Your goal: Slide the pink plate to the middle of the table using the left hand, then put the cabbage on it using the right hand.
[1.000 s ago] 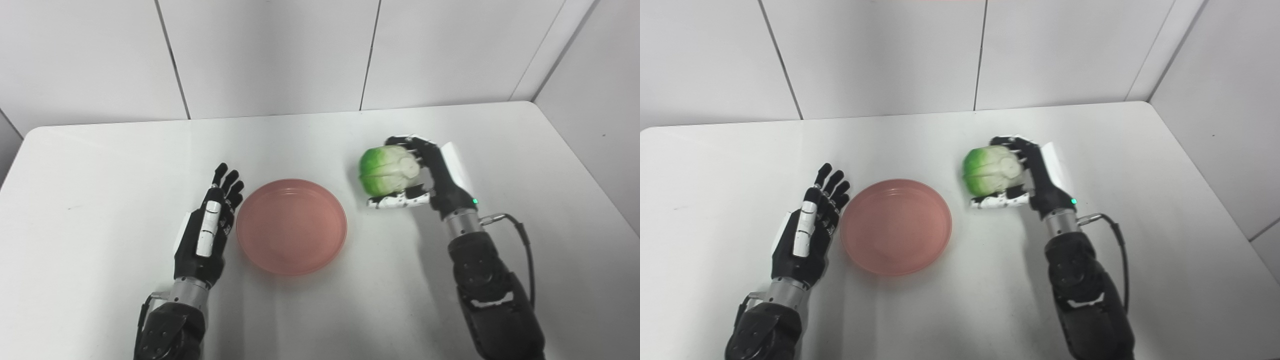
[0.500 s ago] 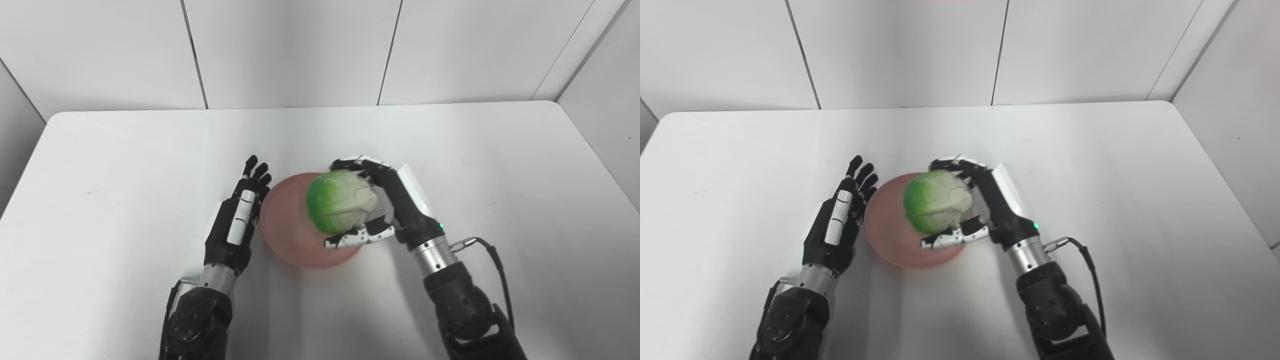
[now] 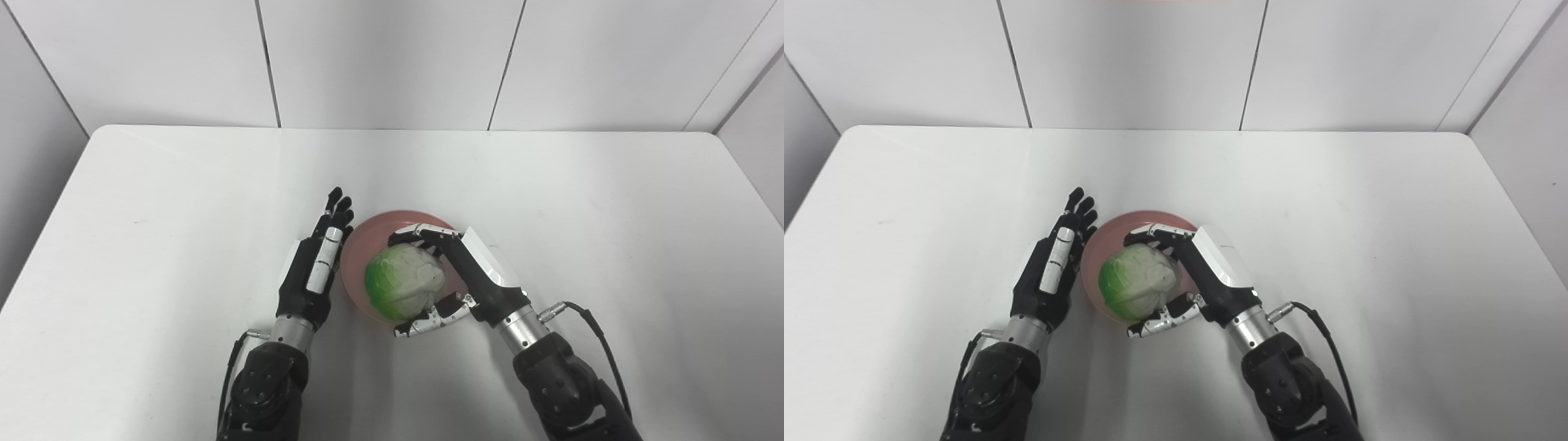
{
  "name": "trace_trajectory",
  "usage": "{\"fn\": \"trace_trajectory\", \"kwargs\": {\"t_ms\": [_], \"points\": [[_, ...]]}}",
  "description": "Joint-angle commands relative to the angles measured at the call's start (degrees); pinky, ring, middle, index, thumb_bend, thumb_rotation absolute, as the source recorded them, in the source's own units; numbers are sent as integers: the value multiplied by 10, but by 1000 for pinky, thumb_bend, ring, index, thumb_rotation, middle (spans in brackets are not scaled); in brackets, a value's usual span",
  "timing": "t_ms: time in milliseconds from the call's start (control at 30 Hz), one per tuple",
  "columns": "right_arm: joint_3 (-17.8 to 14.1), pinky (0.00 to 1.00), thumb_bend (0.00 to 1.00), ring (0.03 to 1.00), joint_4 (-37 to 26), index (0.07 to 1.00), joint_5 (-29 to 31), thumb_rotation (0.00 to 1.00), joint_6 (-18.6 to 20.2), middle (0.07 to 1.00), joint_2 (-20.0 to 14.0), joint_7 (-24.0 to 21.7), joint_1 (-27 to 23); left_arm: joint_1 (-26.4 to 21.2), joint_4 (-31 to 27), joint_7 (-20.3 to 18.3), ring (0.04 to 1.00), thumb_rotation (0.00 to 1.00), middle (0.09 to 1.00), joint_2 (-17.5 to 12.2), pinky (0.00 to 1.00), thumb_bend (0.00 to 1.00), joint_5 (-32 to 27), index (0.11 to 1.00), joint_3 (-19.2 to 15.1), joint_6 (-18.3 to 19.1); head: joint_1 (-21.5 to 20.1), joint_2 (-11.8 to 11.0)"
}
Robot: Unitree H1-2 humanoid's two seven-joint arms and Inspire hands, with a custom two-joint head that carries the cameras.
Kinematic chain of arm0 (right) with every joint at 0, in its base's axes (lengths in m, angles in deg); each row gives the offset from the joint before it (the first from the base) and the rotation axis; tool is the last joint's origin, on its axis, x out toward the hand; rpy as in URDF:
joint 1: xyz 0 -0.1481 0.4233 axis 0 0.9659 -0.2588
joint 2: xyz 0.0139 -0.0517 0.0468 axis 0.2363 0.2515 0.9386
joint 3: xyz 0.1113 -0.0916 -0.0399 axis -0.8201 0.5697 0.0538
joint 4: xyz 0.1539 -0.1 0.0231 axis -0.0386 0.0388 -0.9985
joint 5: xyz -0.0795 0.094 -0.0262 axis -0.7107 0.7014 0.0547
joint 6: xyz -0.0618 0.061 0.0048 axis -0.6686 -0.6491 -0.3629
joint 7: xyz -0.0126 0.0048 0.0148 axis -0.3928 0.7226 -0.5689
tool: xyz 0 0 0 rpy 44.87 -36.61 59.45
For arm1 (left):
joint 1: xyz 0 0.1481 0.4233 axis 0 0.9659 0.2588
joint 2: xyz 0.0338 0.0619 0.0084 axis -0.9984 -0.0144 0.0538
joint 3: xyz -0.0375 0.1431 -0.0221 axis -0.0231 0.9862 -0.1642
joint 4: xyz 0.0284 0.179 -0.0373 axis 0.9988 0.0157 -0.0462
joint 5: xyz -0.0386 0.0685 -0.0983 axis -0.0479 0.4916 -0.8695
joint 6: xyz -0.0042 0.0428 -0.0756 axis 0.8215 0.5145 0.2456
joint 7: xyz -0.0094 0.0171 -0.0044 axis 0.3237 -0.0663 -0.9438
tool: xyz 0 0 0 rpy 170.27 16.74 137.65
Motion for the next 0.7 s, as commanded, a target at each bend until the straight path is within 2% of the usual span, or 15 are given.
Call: {"fn": "trace_trajectory", "kwargs": {"t_ms": [0,100,300,467,500,533,600,667], "points": [[0,373,515,413,1,528,-23,0,-35,492,-2,21,-24,-18,-16,1,998,840,1000,12,1000,708,-4,992,2,-13,-2,2],[-5,355,513,401,16,542,-46,0,-43,481,-5,37,-30,-17,-18,-2,994,835,998,11,1000,696,-7,992,1,-15,-4,4],[-20,359,512,400,10,546,-62,0,-29,486,-1,49,-41,-15,-24,-1,979,848,982,11,1000,679,-7,977,0,-10,-10,5],[-23,415,512,410,6,548,-56,0,-47,501,2,65,-41,-14,-28,-6,979,855,985,9,1000,663,-12,980,-1,-8,-14,9],[-22,501,512,543,1,523,-53,62,-45,602,1,60,-39,-14,-28,-8,981,846,985,8,1000,659,-16,979,-2,-7,-14,9],[-20,622,612,692,-6,686,-48,50,-38,718,-1,49,-37,-14,-28,-10,983,839,987,8,1000,662,-19,980,-2,-6,-14,9],[-16,716,649,813,-18,809,-38,105,-23,834,-7,23,-34,-14,-29,-11,984,841,987,6,1000,660,-20,981,-1,-4,-14,9],[-14,725,660,836,-26,839,-31,122,-12,862,-14,-2,-33,-14,-31,-11,984,844,988,5,1000,658,-19,983,1,-3,-14,9]]}}
